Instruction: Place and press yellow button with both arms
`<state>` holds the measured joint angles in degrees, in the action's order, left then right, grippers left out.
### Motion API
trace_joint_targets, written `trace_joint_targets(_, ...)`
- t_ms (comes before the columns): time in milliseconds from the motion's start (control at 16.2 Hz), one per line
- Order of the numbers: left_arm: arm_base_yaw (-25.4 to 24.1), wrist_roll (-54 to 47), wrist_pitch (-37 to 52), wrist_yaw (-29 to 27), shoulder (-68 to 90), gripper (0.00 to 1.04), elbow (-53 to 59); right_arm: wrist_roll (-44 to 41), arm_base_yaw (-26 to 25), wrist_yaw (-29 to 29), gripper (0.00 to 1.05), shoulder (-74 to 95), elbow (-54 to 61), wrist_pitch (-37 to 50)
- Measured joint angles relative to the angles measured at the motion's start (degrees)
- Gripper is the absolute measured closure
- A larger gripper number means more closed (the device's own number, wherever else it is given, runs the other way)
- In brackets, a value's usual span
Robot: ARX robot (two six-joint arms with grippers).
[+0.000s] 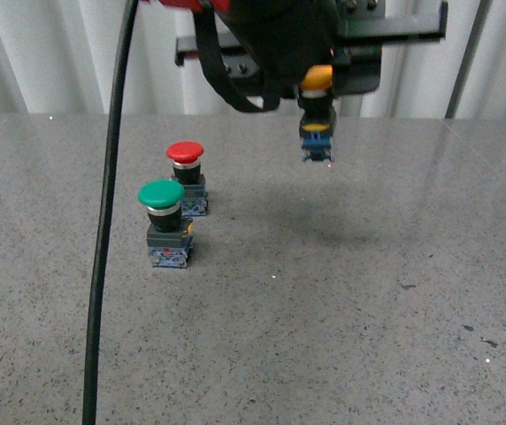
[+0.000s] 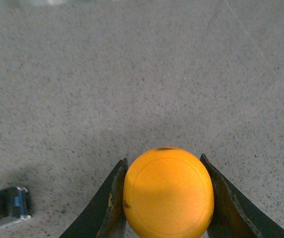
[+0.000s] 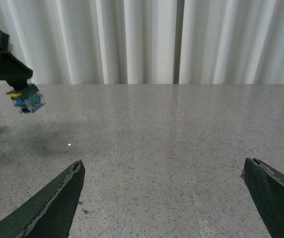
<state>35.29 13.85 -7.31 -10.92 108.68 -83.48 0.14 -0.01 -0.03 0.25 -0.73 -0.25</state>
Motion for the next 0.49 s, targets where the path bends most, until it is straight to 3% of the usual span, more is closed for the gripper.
trace_joint_targets(494,3.19,7.43,-0.39,-7.08,5.60,0.71,0.42,0.00,0.00,0.00,0.07,0.00,0.00,0.00)
